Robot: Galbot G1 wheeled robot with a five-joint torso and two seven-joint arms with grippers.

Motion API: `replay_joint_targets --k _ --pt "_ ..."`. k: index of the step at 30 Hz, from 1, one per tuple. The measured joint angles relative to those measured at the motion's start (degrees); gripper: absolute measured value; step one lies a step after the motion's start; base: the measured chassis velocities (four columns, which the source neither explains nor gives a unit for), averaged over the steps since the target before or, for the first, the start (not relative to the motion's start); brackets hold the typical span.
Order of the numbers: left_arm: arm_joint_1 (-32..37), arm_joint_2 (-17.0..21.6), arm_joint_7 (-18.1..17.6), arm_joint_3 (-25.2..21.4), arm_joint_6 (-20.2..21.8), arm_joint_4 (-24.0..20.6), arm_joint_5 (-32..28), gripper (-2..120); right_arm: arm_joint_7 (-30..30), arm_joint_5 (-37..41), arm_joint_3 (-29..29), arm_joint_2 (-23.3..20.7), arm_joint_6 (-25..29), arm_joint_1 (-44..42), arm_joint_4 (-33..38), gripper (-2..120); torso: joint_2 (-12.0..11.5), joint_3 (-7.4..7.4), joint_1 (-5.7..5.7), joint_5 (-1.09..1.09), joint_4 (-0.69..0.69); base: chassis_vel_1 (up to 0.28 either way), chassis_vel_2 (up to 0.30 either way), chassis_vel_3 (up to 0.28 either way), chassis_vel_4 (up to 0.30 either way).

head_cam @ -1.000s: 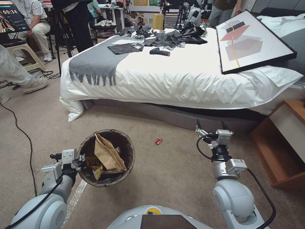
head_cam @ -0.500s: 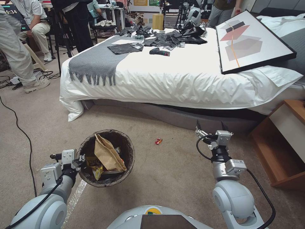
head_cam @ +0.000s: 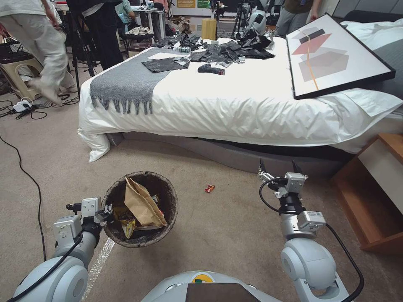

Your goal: Pick up the trash bin, then pick up the garbage from the floor and place it into the trash bin.

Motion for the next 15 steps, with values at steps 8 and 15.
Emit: replay_joint_targets --k 8,15 --pt "0.06 0.03 0.02 0.02 0.0 0.0 0.01 3 -0.12 -0.19 0.16 0.04 0.17 -0.25 -0.04 100 0.0 0.0 0.0 0.0 0.0 -0.072 0.085 0.071 -0.077" --pt "0.04 0.08 0.05 0.09 0.0 0.0 0.01 3 -0.16 -0.43 0.08 0.07 0.2 -0.23 -0.21 100 0.0 0.0 0.0 0.0 -0.01 -0.075 0.069 0.071 -0.077"
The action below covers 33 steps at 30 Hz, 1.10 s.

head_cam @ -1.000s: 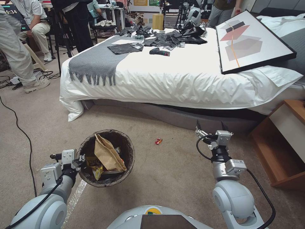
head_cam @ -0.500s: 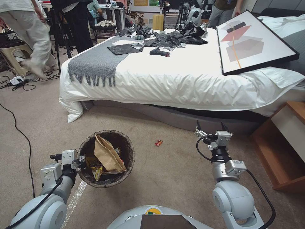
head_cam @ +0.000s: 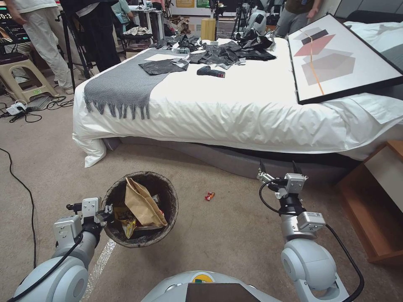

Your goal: Pick up the trash bin, then pick up the garbage from the floor and place it into the trash bin.

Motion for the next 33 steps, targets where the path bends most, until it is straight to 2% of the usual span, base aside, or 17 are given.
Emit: replay_joint_targets --k 9,13,20,24,26,28,29,33 --pt "0.09 -0.07 0.0 0.05 0.0 0.0 0.01 3 -0.2 -0.16 -1.24 -0.32 0.4 -0.22 -0.19 100 -0.01 0.0 0.0 0.0 0.01 -0.048 0.063 0.052 -0.052" --pt "0.29 -0.05 0.0 0.03 0.0 0.0 -0.01 3 -0.57 2.5 -3.28 -1.65 -2.4 -0.25 -0.79 100 0.0 0.0 0.0 -0.01 0.01 0.0 0.0 0.0 0.0" --pt "0.8 -0.11 -0.04 -0.33 0.0 0.0 -0.06 3 -0.63 6.53 -7.38 -5.13 -6.79 5.06 -6.39 100 0.0 0.0 0.0 0.0 0.01 0.0 0.0 0.0 0.0" --pt "1.07 -0.2 -0.09 -0.44 0.0 0.0 -0.06 3 0.17 10.96 -10.68 -7.67 -9.89 9.35 -9.86 100 0.0 0.0 0.0 0.0 0.02 0.0 0.0 0.0 0.0" --pt "1.17 -0.3 -0.16 -0.5 0.0 0.0 -0.06 3 1.32 16.3 -13.74 -9.91 -13.27 12.77 -12.49 100 0.0 0.0 0.0 0.0 0.01 0.0 0.0 0.0 0.0" --pt "1.19 -0.32 -0.17 -0.52 0.0 0.0 -0.06 3 1.54 17.21 -14.34 -10.41 -13.79 13.5 -13.13 100 0.0 0.0 0.0 0.0 0.01 0.0 0.0 0.0 0.0" --pt "1.24 -0.38 -0.2 -0.57 0.0 0.0 -0.07 3 2.44 19.93 -16.56 -11.89 -15.32 16.19 -15.72 100 -0.01 0.0 0.0 0.01 0.02 0.0 0.0 0.0 0.0" --pt "1.06 -0.01 -0.23 -0.57 0.0 0.0 -0.15 3 3.69 23.95 -19.17 -13.07 -18.26 19.75 -19.95 100 -0.01 0.0 0.0 0.01 0.01 0.0 0.0 0.0 0.0"
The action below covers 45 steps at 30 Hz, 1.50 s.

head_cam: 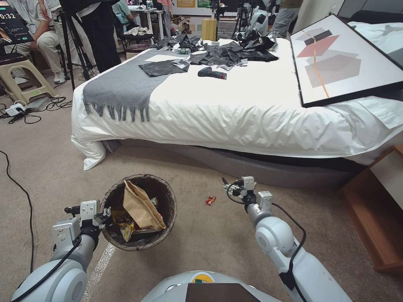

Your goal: Pick up the trash bin, then pick up the garbage from the floor and place it into the trash bin.

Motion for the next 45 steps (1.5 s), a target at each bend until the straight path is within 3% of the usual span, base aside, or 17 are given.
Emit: replay_joint_targets --k 12,26,45 --pt "-0.46 0.61 0.01 0.09 0.0 0.0 -0.24 3 1.73 2.34 -6.14 1.43 -3.96 7.35 -9.02 100 0.0 0.0 0.0 -0.01 0.0 0.0 0.0 0.0 0.0" --pt "-1.07 0.68 0.06 0.22 0.0 0.0 -0.45 3 5.13 -1.09 -13.61 7.63 -5.92 13.37 -20.49 100 0.0 0.0 0.0 -0.02 0.01 0.0 0.0 0.0 0.0" --pt "-1.88 1.38 0.15 0.22 0.0 0.0 -1.24 3 4.82 -3.25 -16.1 13.88 -4.35 19.57 -35.85 100 0.0 0.0 0.0 -0.02 0.0 0.0 0.0 0.0 0.0"
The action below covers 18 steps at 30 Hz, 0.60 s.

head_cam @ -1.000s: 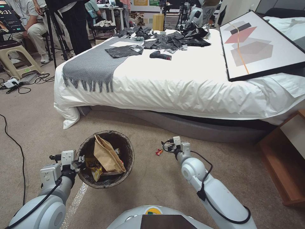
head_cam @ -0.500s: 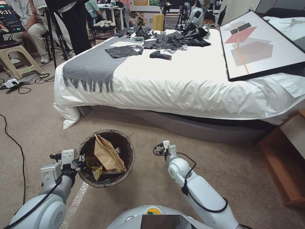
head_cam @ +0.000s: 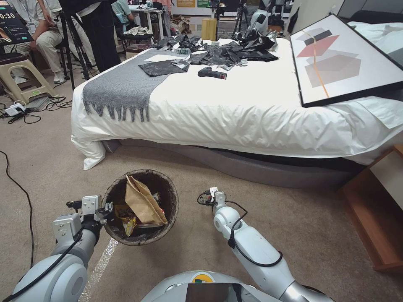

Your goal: Pick up the trash bin, then pick up the garbage from the floor and place it into the trash bin.

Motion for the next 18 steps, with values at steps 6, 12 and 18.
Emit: replay_joint_targets --k 6,12,18 --pt "-0.32 0.38 0.01 -0.01 0.0 0.0 -0.3 3 -0.14 -0.3 0.08 1.24 0.46 1.57 -4.44 100 0.0 0.0 0.0 0.01 0.0 0.0 0.0 0.0 0.0" --pt "-0.57 0.56 0.02 -0.04 0.0 0.0 -0.51 3 -0.31 -0.41 0.22 2.37 0.66 2.94 -8.46 100 0.0 0.0 0.0 0.01 0.0 0.0 0.0 0.0 0.0" --pt "-0.61 0.54 0.02 -0.04 0.0 0.0 -0.54 3 -0.59 -0.47 0.61 3.24 1.2 3.86 -12.26 100 0.0 0.0 0.0 0.01 0.0 0.0 0.0 0.0 0.0"
